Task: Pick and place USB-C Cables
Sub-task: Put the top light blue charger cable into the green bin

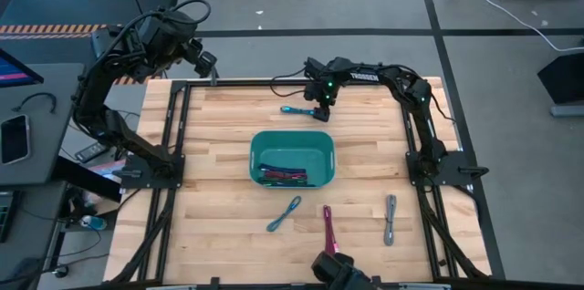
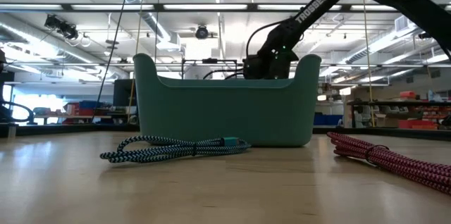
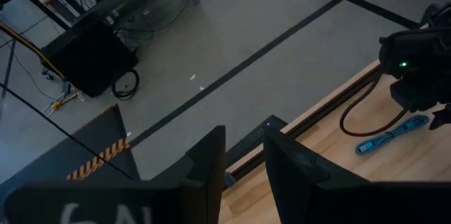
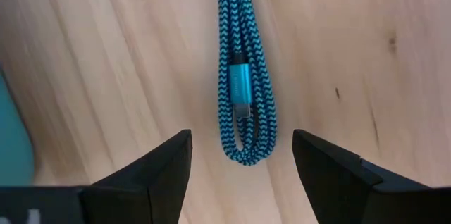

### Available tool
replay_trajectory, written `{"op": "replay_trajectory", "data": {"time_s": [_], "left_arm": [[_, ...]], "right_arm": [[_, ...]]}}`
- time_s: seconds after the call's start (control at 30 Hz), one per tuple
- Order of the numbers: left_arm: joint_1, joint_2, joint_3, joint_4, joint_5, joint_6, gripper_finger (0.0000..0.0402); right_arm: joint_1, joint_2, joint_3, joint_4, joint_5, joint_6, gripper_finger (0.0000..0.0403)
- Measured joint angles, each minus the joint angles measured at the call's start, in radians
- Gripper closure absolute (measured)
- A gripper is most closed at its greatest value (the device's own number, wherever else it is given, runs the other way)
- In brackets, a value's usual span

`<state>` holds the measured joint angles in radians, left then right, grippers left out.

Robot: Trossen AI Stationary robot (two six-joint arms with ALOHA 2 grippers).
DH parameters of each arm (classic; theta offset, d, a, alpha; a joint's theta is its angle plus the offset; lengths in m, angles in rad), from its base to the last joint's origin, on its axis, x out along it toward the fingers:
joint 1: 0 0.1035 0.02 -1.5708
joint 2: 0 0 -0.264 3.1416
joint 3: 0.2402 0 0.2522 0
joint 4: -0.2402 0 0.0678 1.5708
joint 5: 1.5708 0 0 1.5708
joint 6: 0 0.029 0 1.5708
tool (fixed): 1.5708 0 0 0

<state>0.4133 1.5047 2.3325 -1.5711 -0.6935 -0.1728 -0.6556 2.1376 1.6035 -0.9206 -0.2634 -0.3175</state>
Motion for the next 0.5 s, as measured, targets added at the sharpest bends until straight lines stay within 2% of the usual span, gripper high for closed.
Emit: {"op": "replay_trajectory", "data": {"time_s": [0.23,0.5], "left_arm": [[0.0,0.0,0.0,0.0,0.0,0.0,0.0296],[0.0,0.0,0.0,0.002,0.0,0.0,0.0296]], "right_arm": [[-0.005,0.004,0.001,0.02,-0.021,-0.018,0.0151],[-0.008,0.005,0.022,0.068,0.02,-0.035,0.0151]]}}
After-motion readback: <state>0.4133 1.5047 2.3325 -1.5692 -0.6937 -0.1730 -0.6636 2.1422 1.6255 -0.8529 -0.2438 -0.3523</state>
